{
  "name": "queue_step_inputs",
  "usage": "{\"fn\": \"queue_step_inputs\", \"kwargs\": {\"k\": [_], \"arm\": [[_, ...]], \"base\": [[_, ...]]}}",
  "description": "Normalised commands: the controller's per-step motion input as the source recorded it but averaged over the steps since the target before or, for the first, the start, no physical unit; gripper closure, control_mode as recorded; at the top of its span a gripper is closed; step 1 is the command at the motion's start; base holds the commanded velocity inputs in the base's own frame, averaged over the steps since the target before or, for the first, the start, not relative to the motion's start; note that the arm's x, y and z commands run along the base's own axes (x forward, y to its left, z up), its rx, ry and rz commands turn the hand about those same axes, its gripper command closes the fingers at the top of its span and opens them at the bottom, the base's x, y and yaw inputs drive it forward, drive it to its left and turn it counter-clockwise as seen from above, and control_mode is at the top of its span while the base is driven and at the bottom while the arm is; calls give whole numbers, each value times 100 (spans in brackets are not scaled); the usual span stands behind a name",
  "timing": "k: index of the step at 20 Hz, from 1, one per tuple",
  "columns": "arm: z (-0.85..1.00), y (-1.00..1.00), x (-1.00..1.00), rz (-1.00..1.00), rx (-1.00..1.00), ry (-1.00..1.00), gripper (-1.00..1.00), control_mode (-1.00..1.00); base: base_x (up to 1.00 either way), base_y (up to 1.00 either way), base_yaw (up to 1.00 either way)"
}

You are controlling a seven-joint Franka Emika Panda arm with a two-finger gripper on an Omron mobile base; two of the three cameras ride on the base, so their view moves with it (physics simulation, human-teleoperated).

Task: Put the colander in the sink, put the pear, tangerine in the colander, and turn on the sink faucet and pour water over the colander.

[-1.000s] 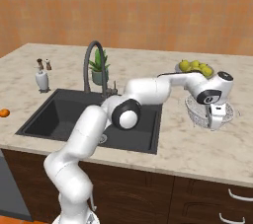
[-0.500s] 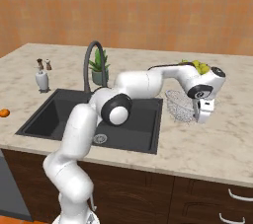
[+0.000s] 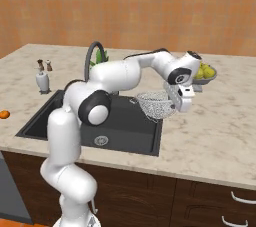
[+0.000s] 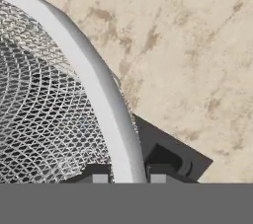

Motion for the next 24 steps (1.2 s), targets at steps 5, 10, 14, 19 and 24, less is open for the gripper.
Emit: {"fn": "queue_step_inputs", "kwargs": {"k": [5,10,14,19,24], "arm": [[5,84,-51,53,3,12,100,-100],[-8,21,-88,52,10,-3,100,-100],[-23,31,-6,34,13,-28,100,-100],[0,36,33,20,23,-29,100,-100],[-10,22,0,26,25,11,100,-100]], "base": [[0,0,0],[0,0,0],[0,0,0],[0,0,0],[0,0,0]]}}
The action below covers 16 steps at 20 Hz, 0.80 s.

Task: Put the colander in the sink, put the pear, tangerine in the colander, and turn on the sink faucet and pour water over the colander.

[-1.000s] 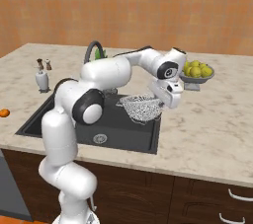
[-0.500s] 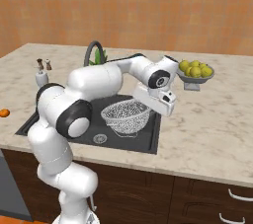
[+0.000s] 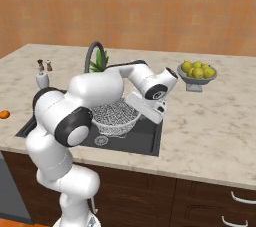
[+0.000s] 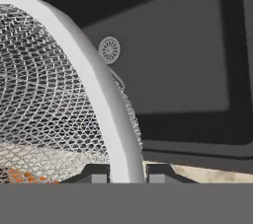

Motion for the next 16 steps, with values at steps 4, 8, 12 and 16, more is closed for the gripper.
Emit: {"fn": "queue_step_inputs", "kwargs": {"k": [4,8,12,16], "arm": [[-10,8,15,22,25,13,100,-100],[-34,6,49,11,20,16,100,-100],[-67,23,42,0,3,15,100,-100],[-57,13,21,-1,0,5,100,-100]], "base": [[0,0,0],[0,0,0],[0,0,0],[0,0,0]]}}
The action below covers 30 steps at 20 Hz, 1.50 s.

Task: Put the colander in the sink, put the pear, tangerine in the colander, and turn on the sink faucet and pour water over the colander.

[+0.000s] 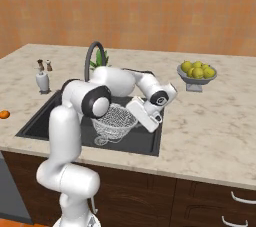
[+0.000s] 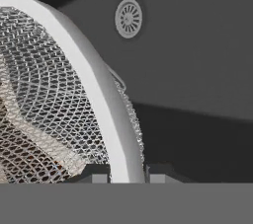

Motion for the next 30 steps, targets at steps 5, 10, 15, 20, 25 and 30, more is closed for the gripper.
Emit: {"fn": "queue_step_inputs", "kwargs": {"k": [5,10,15,20,25,30], "arm": [[-23,20,41,-5,0,0,100,-100],[-17,44,42,-7,0,0,100,-100],[-53,18,14,-8,-6,0,100,-100],[-56,11,7,-9,-7,0,100,-100],[-34,58,52,-12,-13,-1,100,-100],[-31,51,28,-12,-14,-1,100,-100]], "base": [[0,0,0],[0,0,0],[0,0,0],[0,0,0],[0,0,0],[0,0,0]]}}
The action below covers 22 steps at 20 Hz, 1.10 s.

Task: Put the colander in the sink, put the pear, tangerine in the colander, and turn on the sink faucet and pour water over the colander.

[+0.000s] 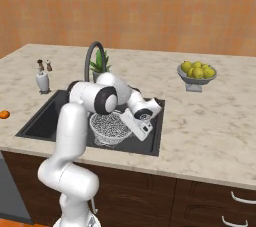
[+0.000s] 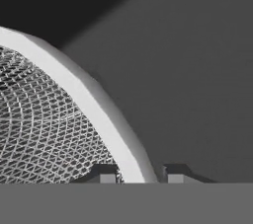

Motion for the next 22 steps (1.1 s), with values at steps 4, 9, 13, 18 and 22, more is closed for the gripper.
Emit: {"fn": "queue_step_inputs", "kwargs": {"k": [4,9,13,18,22], "arm": [[-20,75,-19,-10,-19,-11,100,-100],[-16,82,-80,-8,-22,-27,100,-100],[-6,99,-99,-7,-18,-40,100,-100],[-19,88,-75,-8,-15,-35,100,-100],[-60,74,-4,-13,-13,-22,100,-100]], "base": [[0,0,0],[0,0,0],[0,0,0],[0,0,0],[0,0,0]]}}
